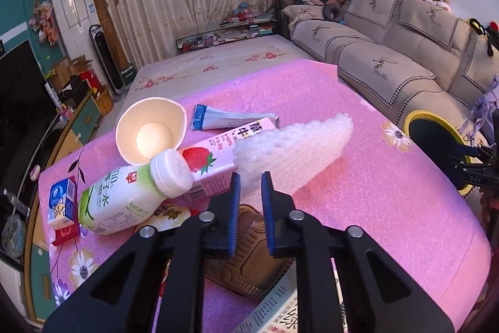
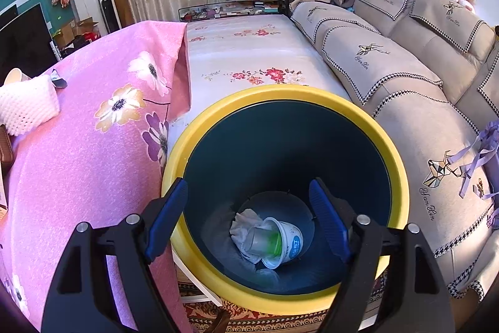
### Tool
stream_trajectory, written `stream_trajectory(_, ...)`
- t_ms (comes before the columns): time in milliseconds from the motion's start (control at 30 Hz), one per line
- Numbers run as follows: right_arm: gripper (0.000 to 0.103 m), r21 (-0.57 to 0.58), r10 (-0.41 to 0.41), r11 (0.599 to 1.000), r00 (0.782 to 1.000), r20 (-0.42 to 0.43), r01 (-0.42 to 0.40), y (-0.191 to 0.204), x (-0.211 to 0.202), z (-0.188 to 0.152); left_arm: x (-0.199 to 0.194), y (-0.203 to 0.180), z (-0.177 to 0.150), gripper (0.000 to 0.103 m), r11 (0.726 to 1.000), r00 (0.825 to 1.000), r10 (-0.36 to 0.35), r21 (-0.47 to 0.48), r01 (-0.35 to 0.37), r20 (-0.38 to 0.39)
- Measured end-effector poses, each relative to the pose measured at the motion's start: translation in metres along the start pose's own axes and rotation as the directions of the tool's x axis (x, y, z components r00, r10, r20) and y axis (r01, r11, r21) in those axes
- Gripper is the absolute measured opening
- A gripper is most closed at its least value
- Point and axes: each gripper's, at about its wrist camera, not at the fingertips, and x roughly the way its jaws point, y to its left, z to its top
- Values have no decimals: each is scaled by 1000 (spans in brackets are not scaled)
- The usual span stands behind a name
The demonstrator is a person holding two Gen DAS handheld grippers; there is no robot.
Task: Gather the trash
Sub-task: 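Grasp the white foam net sleeve with the left gripper, then carry the foam sleeve into the yellow bin and open the left gripper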
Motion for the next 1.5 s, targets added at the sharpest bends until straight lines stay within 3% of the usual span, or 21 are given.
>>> stream_trajectory(333,76,31,11,999,999,32,-12,-13,-16,-2,-30,-35,13,4,996,997,-49,82,44,66)
stream_trajectory(700,76,63,14,998,997,76,-19,-27,-39,-7,-77,-79,14,4,992,992,-73,108,62,102)
stream_trajectory(1000,76,90,-24,996,990,137,11,-49,-78,-24,-111,-140,24,4,970,976,-168,202,138,139)
stream_trajectory(1233,76,154,-57,988,985,162,32,-85,-108,-45,-108,-203,42,4,936,956,-266,271,226,121)
stream_trajectory(1500,77,214,-98,975,982,164,61,-121,-125,-70,-61,-279,55,4,896,941,-335,323,305,39)
